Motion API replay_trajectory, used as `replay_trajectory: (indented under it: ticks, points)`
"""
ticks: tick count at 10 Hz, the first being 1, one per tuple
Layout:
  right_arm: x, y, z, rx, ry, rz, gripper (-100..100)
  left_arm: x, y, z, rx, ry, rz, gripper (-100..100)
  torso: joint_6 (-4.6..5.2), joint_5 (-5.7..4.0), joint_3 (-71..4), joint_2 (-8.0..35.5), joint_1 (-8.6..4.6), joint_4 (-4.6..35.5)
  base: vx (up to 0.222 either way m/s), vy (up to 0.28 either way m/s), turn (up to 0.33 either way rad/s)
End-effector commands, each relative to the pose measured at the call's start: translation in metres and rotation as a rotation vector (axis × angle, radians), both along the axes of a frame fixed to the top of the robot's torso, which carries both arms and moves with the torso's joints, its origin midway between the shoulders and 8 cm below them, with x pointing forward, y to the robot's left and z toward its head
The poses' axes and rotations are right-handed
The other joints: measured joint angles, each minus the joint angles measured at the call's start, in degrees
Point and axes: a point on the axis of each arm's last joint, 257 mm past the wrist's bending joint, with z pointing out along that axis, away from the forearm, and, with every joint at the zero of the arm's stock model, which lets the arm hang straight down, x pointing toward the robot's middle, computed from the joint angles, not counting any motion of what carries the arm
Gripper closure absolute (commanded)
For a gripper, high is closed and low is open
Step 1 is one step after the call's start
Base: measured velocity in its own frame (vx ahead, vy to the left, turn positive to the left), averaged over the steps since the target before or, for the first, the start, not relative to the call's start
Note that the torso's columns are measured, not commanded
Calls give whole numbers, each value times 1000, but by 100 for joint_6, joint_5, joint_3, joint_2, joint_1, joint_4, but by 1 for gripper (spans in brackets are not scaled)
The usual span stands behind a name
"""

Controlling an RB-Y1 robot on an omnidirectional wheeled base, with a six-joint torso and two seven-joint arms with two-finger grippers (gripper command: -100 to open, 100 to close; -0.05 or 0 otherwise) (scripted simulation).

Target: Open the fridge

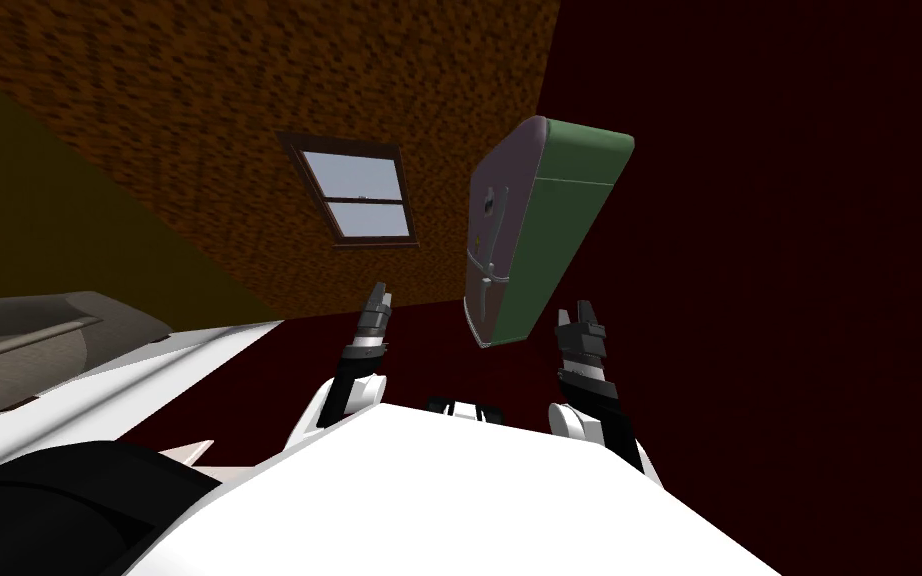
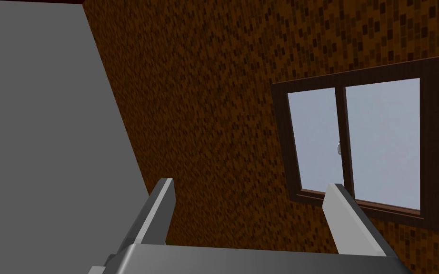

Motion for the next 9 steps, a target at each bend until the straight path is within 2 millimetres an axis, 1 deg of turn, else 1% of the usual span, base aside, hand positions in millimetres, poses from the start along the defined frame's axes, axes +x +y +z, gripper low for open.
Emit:
replay_trajectory:
  ticks: [1, 2, 3, 4, 6, 9]
  points:
    - [0, 0, 0, 0, 0, 0, 0, 0, 0, 0, 0, 0, 0, 0, 0, 0, -846, 423, 0, 423, 0, 0, 0]
    - [0, 2, -1, -50, 10, 5, -100, 0, 0, 0, 0, 0, 0, 0, 0, 0, -1692, 846, 0, 846, 23, 8, -4]
    - [0, 4, -2, -92, 17, 5, -100, 0, 0, 0, 0, 1, 0, 0, 0, 0, -2089, 1034, 1, 1034, 41, 17, -9]
    - [0, 5, -3, -142, 25, 2, -100, 0, 0, 0, 0, 1, 0, 0, 0, 1, -2204, 1083, 3, 1088, 55, 25, -12]
    - [0, 7, -5, -258, 41, -15, -100, 0, 0, 0, 0, 1, 0, 0, 0, 2, -2235, 1102, 6, 1110, 71, 41, -19]
    - [-1, 7, -9, -467, 61, -65, -100, 0, 0, 0, 0, 1, 0, 0, 0, 0, -2233, 1108, -1, 1113, 105, 44, -34]
